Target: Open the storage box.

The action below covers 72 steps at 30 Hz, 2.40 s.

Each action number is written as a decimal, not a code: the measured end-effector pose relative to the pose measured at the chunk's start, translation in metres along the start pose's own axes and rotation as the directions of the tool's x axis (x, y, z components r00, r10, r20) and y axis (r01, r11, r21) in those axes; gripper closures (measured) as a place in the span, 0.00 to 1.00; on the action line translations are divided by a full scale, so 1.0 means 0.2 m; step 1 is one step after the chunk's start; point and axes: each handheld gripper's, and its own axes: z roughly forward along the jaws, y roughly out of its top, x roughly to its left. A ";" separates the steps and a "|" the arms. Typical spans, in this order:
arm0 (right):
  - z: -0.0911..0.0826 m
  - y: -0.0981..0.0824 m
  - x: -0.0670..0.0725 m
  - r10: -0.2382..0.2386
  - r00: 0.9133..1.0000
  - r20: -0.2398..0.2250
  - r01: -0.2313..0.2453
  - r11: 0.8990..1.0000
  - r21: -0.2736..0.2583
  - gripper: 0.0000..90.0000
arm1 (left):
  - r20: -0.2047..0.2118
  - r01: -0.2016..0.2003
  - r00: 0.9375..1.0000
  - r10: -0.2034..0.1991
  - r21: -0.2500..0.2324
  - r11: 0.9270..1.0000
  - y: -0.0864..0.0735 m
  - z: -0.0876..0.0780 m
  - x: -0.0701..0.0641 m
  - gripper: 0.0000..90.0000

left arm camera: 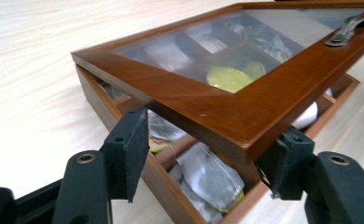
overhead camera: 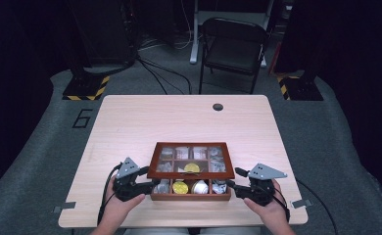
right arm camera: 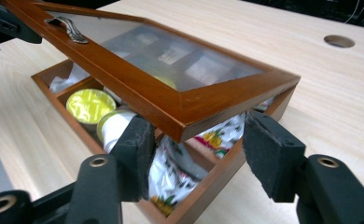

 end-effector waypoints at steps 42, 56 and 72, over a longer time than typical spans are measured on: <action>0.22 0.25 -0.17 0.109 0.991 0.078 -0.099 0.987 -0.123 0.47 | -0.073 0.013 0.997 -0.024 -0.152 0.988 0.26 0.17 0.16 0.40; 0.33 0.26 -0.23 0.111 0.987 0.117 -0.099 0.990 -0.102 0.47 | -0.084 0.040 0.995 -0.055 -0.176 0.984 0.26 0.26 0.21 0.39; 0.44 0.25 -0.30 0.130 0.986 0.102 -0.121 0.988 -0.093 0.45 | -0.046 0.087 0.994 -0.098 -0.199 0.976 0.27 0.34 0.27 0.35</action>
